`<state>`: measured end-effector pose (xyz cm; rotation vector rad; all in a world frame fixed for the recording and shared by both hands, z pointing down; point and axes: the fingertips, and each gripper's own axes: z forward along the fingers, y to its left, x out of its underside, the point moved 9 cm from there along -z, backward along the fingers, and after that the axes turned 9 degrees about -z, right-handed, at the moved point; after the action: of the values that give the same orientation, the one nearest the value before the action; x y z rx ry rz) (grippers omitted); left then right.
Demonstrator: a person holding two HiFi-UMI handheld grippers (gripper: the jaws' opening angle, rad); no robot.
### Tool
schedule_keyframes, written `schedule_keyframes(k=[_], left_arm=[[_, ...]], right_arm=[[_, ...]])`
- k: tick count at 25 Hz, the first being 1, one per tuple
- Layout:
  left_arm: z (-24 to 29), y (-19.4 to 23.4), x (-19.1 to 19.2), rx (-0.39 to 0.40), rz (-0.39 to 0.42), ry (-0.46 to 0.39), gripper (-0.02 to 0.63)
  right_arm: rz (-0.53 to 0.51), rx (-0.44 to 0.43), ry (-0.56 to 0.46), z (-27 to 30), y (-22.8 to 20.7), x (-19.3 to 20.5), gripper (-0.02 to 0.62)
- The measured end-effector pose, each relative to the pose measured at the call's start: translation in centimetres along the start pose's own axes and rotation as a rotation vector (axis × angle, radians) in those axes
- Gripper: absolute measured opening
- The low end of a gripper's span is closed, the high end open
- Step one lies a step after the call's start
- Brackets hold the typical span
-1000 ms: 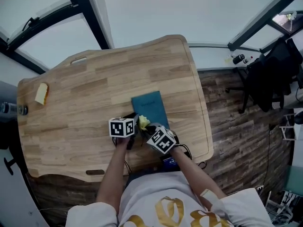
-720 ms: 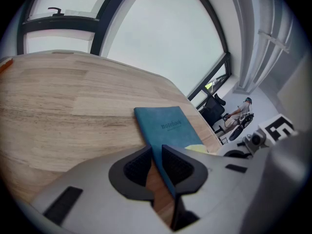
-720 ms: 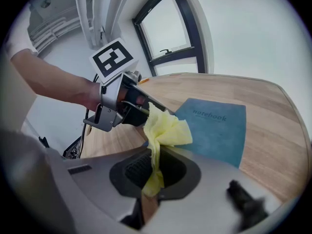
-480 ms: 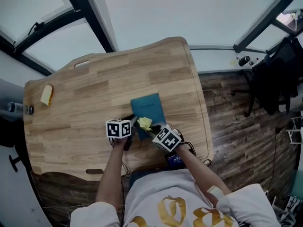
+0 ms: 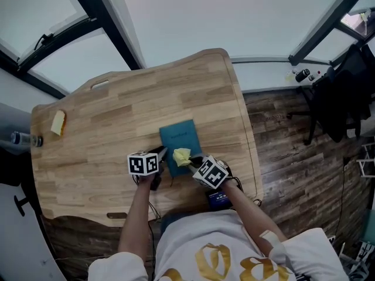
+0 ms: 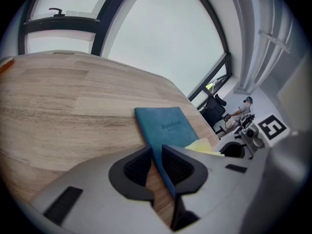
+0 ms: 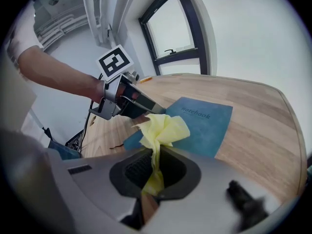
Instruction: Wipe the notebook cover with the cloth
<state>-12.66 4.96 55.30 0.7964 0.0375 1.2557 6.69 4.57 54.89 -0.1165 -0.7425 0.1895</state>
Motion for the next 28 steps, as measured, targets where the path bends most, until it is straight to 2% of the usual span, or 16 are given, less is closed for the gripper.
schedule_keyframes(k=[14, 20, 28], left_arm=[[0.1, 0.0, -0.2, 0.000, 0.002, 0.001, 0.075], [0.0, 0.1, -0.1, 0.004, -0.005, 0.005, 0.075], [0.0, 0.0, -0.1, 0.007, -0.007, 0.008, 0.075]], right_arm=[[0.007, 0.048, 0.013, -1.6, -1.3, 1.1, 0.037], [-0.022, 0.051, 0.032, -1.4, -1.4, 0.8, 0.037], [-0.004, 0.045, 0.014, -0.9, -2.2, 0.6, 0.037]])
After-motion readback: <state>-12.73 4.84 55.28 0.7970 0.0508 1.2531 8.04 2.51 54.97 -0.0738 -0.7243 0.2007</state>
